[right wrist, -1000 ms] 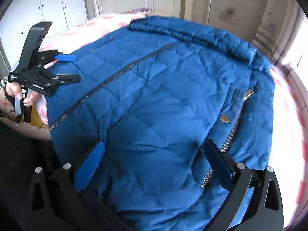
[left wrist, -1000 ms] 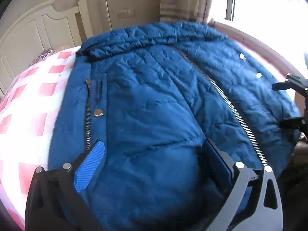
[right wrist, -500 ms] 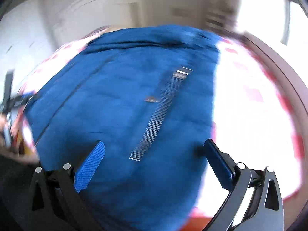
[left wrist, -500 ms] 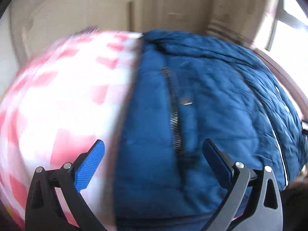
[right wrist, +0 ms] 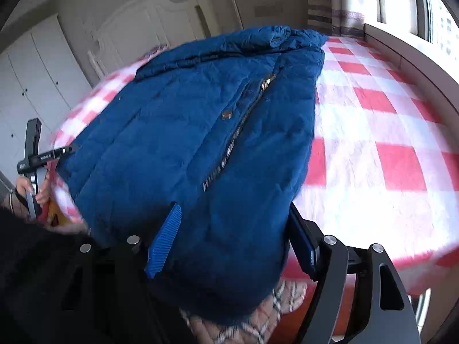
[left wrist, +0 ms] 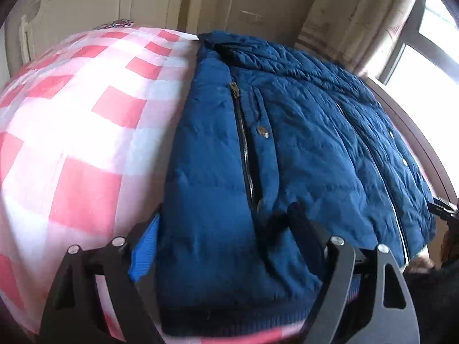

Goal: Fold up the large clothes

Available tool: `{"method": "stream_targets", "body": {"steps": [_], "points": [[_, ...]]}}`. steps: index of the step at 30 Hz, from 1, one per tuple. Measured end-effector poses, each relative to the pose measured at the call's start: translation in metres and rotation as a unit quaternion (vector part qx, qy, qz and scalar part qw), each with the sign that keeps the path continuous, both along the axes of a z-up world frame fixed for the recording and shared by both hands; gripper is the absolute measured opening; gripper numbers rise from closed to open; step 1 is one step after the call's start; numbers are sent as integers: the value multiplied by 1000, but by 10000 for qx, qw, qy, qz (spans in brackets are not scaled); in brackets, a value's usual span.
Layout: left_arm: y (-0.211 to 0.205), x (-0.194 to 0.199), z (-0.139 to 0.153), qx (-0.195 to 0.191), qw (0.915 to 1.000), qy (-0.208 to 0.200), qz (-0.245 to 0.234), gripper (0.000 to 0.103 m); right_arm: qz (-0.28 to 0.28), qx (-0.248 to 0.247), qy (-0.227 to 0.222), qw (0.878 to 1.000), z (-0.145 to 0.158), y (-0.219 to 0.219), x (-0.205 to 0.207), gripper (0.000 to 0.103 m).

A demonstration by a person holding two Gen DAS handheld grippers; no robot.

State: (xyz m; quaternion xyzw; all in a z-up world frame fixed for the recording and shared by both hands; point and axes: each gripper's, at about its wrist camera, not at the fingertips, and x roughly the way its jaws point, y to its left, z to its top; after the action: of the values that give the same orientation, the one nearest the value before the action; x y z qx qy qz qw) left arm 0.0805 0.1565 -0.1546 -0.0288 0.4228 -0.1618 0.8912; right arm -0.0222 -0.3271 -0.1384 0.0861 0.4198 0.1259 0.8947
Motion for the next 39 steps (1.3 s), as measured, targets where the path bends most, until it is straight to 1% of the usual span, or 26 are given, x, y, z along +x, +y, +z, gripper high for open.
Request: {"method": "stream_targets", "body": {"steps": [2, 4, 5, 6, 7, 8, 9, 11, 14, 17, 20, 21, 23, 24, 25, 26, 27, 29, 30, 32, 33, 34, 36, 37, 38, 39], "points": [[-18, 13, -2, 224, 9997, -37, -110, 95, 65, 5, -86, 9999, 0, 10, 18, 72], [-37, 28, -1, 446, 9986, -73, -282, 95, 121, 226, -179, 9995, -1, 12, 35, 64], [-42, 33, 0, 411, 9986, -58, -337, 89, 113, 339, -219, 9991, -2, 12, 42, 53], [-46, 38, 3, 378, 9986, -70, -351, 59, 56, 415, -237, 9988, -3, 10, 47, 42], [-45, 42, 5, 316, 9990, -58, -319, 42, -36, 506, -227, 9985, -4, 6, 48, 36], [-38, 43, 7, -2, 9995, 33, -313, 27, -129, 590, -229, 9979, -4, 2, 45, 25], [-27, 43, 8, -380, 9989, 105, -245, 15, -201, 655, -247, 9973, -5, -1, 41, 22], [-12, 29, 10, -706, 9973, 83, -206, 11, -348, 831, -334, 9954, -4, -9, 23, 18], [3, -1, 24, -1296, 9910, 37, -335, 9, -482, 1282, -468, 9895, 9, -25, -5, 15], [19, -40, 58, -1994, 9774, -422, -557, 8, -479, 1797, -994, 9775, 46, -43, -41, 12], [41, -66, 99, -2766, 9532, -1040, -648, 7, -408, 2183, -1787, 9585, 97, -60, -64, 12], [47, -66, 113, -3043, 9418, -1256, -679, 7, -341, 2236, -2056, 9521, 112, -62, -65, 12], [55, -55, 134, -3567, 9182, -1538, -777, 8, -137, 2324, -2565, 9381, 146, -61, -51, 12], [56, -40, 143, -3838, 9053, -1619, -834, 8, -72, 2313, -2684, 9351, 155, -60, -42, 12], [56, -22, 147, -4030, 8974, -1595, -822, 8, -1, 2271, -2779, 9334, 168, -56, -19, 12], [55, -1, 151, -4150, 8941, -1510, -751, 9, 19, 2196, -2803, 9345, 175, -53, 2, 12], [50, 29, 150, -4140, 8982, -1360, -570, 9, 3, 2058, -2794, 9379, 179, -50, 25, 12], [41, 81, 139, -4031, 9102, -942, -156, 11, -186, 1881, -2473, 9503, 173, -45, 90, 12], [35, 112, 124, -3999, 9146, -587, 80, 14, -377, 1905, -2108, 9581, 161, -47, 131, 12], [25, 164, 88, -3894, 9196, 98, 515, 20, -740, 1926, -1483, 9672, 132, -55, 186, 12], [22, 180, 73, -3826, 9208, 369, 662, 27, -926, 1999, -1059, 9697, 112, -60, 209, 13], [19, 195, 58, -3764, 9210, 635, 780, 30, -1095, 2076, -725, 9694, 94, -60, 224, 13], [17, 224, 30, -3734, 9164, 1102, 925, 36, -1531, 2396, 116, 9587, 41, -78, 258, 16], [18, 227, 24, -3778, 9135, 1175, 945, 38, -1626, 2552, 334, 9525, 26, -83, 267, 16], [19, 231, 22, -3858, 9093, 1247, 938, 42, -1712, 2836, 538, 9420, 9, -92, 271, 16], [23, 233, 24, -4060, 8998, 1324, 891, 52, -1742, 3148, 629, 9309, 1, -97, 269, 18]]}}
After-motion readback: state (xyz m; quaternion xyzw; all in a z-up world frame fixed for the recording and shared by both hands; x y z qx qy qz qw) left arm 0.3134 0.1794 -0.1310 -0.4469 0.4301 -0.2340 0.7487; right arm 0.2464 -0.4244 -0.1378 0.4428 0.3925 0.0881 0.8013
